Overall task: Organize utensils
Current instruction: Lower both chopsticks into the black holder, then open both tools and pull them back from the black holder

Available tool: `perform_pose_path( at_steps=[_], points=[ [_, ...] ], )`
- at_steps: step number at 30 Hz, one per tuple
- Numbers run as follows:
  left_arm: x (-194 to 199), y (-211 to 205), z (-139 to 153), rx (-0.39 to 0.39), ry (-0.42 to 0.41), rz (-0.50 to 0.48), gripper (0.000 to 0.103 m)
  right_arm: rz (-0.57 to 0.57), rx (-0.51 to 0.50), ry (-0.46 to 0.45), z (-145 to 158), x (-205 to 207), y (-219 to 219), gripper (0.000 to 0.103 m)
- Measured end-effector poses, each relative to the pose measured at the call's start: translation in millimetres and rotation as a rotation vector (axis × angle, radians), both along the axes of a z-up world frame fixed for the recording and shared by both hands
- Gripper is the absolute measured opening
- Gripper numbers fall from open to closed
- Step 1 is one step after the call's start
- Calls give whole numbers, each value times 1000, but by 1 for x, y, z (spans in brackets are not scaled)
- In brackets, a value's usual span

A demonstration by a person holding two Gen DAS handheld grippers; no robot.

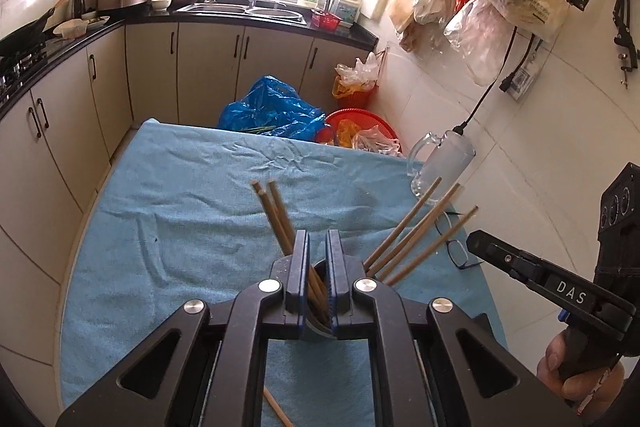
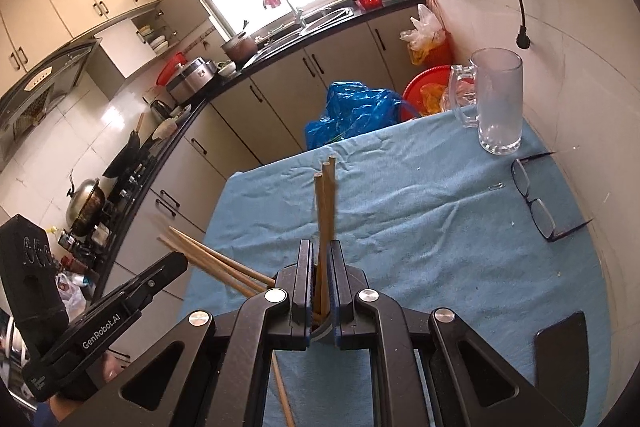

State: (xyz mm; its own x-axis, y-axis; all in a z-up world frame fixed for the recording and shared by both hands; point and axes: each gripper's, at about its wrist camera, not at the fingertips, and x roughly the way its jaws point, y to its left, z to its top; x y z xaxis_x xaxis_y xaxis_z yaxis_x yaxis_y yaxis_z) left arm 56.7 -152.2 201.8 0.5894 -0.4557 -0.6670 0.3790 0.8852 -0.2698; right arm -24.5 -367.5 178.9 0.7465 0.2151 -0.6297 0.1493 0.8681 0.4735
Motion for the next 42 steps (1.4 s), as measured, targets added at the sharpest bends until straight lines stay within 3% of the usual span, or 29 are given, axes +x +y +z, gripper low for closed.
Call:
perform_pose_path(
  at_steps=[3, 13, 18, 28, 34, 42],
  points=[
    [-2, 4, 7, -14, -10, 15, 21, -1, -3, -18, 7, -4, -1, 10],
    [-27, 36, 21, -48, -31, 85, 25, -47, 10, -44, 22, -42, -20, 23],
    [-44, 51, 1, -43, 22, 111, 25, -80, 38, 12, -4, -68, -35, 24],
    [-78, 69, -65, 4, 197, 149, 25, -81, 88, 171, -74, -108, -41, 24],
    [-98, 69, -92, 24, 264, 143, 25, -73, 84, 231, -98, -121, -36, 24],
    [-105, 70, -103, 39, 304, 137, 29, -60, 79, 275, -114, -125, -33, 26]
  ],
)
